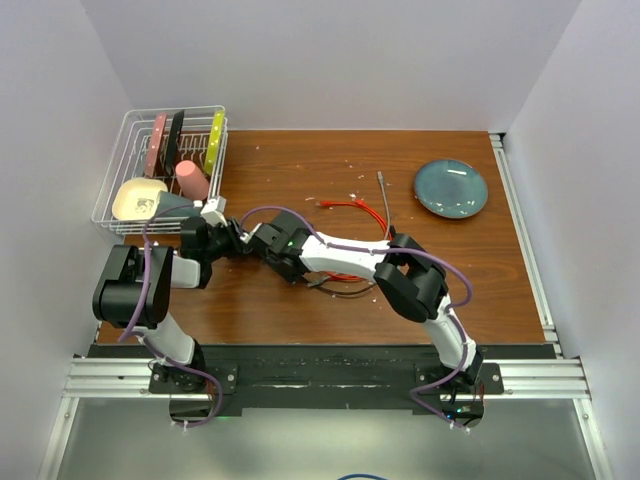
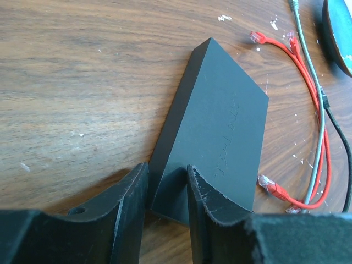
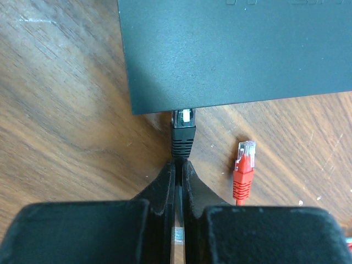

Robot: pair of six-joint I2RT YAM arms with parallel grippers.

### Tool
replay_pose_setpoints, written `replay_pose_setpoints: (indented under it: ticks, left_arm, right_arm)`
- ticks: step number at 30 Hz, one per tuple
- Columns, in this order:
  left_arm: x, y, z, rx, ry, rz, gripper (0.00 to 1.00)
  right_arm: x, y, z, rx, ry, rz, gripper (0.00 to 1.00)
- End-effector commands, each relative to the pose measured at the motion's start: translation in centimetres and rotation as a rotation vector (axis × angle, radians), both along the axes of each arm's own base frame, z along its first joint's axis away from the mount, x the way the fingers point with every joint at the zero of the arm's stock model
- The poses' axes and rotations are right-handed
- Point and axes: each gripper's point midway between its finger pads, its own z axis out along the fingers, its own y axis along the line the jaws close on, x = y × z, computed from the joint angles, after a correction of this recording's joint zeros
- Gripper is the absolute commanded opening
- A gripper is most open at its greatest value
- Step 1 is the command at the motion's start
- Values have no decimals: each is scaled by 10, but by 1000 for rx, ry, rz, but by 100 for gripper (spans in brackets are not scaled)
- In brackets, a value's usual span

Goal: Insert the plug into the switch port

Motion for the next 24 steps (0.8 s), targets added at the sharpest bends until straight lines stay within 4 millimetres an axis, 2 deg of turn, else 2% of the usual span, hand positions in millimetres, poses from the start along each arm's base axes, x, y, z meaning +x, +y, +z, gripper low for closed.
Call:
replay_pose_setpoints:
  ticks: [1,9,16,24]
  left_arm:
    - [-43,-47,1,-87,74,-217,25]
    - [-52,-61,-5,-60,85,-253,24]
    - [-55,-66,-9,-58,101,-268,23]
    - [-64,-75,-12,-70,115,-309,20]
  right_arm:
    - [24,66,3,256,-26,5,0]
    - [22,80,6,291,1,42,0]
    - [25,83,7,288,-13,62,0]
    - [29,97,-1,300,-10,86,0]
